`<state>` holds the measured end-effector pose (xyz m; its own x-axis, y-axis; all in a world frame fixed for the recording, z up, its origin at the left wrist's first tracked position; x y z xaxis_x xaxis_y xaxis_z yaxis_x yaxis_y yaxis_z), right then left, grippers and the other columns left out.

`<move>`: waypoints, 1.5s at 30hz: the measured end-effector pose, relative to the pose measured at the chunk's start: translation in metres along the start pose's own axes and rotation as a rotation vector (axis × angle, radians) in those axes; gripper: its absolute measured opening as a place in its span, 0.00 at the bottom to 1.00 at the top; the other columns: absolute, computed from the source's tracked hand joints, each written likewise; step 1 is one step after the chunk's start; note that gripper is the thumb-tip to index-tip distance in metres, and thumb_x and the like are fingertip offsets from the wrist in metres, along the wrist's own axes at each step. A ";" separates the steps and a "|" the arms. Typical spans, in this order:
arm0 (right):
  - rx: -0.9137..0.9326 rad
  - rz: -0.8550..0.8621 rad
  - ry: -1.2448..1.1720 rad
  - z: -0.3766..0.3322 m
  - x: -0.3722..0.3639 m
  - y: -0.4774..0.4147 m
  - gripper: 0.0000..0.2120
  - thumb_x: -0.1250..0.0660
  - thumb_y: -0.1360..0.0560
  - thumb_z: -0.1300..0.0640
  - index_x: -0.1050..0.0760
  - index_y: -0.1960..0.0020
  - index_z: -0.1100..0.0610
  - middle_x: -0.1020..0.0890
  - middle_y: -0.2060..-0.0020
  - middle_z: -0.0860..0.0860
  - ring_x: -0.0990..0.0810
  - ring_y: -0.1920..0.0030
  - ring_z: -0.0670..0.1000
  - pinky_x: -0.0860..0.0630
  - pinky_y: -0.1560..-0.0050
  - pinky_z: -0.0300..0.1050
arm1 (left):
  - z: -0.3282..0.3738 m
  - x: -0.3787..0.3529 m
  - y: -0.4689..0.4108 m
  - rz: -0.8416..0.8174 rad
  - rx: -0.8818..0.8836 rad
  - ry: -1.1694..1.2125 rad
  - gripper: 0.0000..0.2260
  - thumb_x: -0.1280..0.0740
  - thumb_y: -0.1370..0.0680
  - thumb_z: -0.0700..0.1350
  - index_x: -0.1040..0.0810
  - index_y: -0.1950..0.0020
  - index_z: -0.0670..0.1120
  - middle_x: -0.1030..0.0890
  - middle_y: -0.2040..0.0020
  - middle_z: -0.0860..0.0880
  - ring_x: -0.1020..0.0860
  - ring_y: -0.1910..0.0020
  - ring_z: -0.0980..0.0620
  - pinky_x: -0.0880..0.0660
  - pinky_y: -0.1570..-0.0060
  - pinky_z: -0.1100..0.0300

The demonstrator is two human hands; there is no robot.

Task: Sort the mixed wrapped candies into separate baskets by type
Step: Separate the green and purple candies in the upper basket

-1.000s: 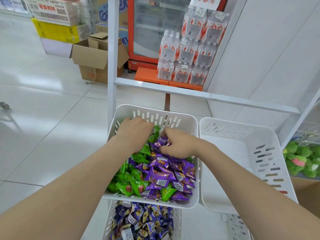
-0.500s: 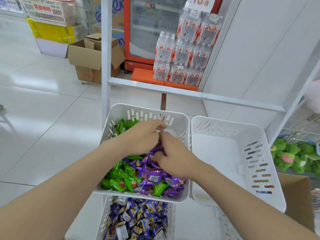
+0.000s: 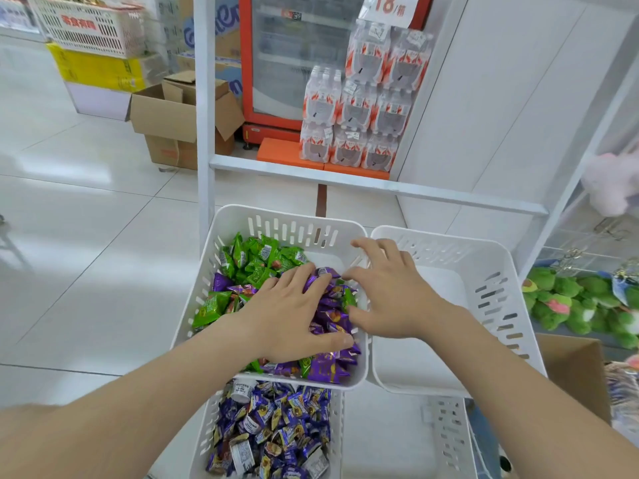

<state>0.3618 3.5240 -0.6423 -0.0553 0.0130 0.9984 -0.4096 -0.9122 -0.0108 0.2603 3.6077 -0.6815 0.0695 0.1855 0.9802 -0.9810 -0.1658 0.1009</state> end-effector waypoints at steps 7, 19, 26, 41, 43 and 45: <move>-0.009 0.003 0.175 -0.005 0.005 -0.006 0.13 0.36 0.27 0.42 0.16 0.50 0.45 0.23 0.41 0.43 0.40 0.31 0.58 0.47 0.38 0.57 | 0.005 0.006 -0.001 0.090 -0.104 -0.084 0.39 0.52 0.23 0.76 0.42 0.21 0.51 0.41 0.21 0.48 0.38 0.23 0.45 0.35 0.30 0.43; -0.042 0.038 0.016 -0.011 0.017 -0.013 0.09 0.35 0.30 0.44 0.20 0.56 0.47 0.19 0.61 0.43 0.26 0.49 0.51 0.32 0.43 0.52 | -0.002 0.008 -0.005 0.102 -0.101 -0.033 0.41 0.49 0.25 0.78 0.41 0.21 0.52 0.37 0.24 0.48 0.32 0.29 0.44 0.31 0.31 0.46; -0.137 0.065 -0.163 -0.010 0.025 -0.013 0.05 0.29 0.34 0.53 0.16 0.59 0.47 0.18 0.64 0.43 0.20 0.54 0.50 0.26 0.45 0.48 | -0.008 0.018 -0.011 0.196 -0.082 -0.143 0.41 0.50 0.31 0.82 0.32 0.32 0.55 0.30 0.42 0.51 0.29 0.46 0.47 0.30 0.42 0.49; -0.064 0.307 -0.087 0.000 0.030 -0.065 0.10 0.32 0.26 0.66 0.21 0.46 0.57 0.19 0.55 0.54 0.20 0.53 0.59 0.21 0.52 0.57 | -0.014 0.016 -0.016 0.092 -0.160 -0.011 0.43 0.46 0.30 0.82 0.36 0.23 0.57 0.29 0.32 0.57 0.29 0.38 0.52 0.31 0.35 0.51; -0.054 0.337 -0.082 0.000 0.033 -0.062 0.10 0.32 0.28 0.67 0.21 0.50 0.57 0.20 0.57 0.54 0.21 0.54 0.59 0.21 0.55 0.57 | -0.016 0.022 -0.021 0.150 -0.147 -0.048 0.42 0.50 0.28 0.82 0.33 0.25 0.55 0.28 0.33 0.56 0.29 0.37 0.52 0.33 0.34 0.49; -0.064 0.434 -0.170 0.011 0.043 -0.049 0.08 0.33 0.28 0.65 0.19 0.53 0.57 0.19 0.58 0.53 0.21 0.55 0.58 0.22 0.55 0.56 | -0.013 0.031 -0.029 0.230 -0.171 -0.059 0.34 0.52 0.22 0.76 0.28 0.29 0.54 0.25 0.35 0.56 0.27 0.37 0.52 0.32 0.37 0.48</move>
<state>0.3893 3.5646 -0.5979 -0.0858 -0.4361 0.8958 -0.4376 -0.7913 -0.4271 0.2887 3.6310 -0.6560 -0.1526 0.1042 0.9828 -0.9882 -0.0299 -0.1503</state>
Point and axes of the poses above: each hand's wrist, its own y-axis away from the middle knuckle, its own x-axis out of the back of the hand, z = x × y, the point moved 9 cm from there along -y, towards the middle knuckle
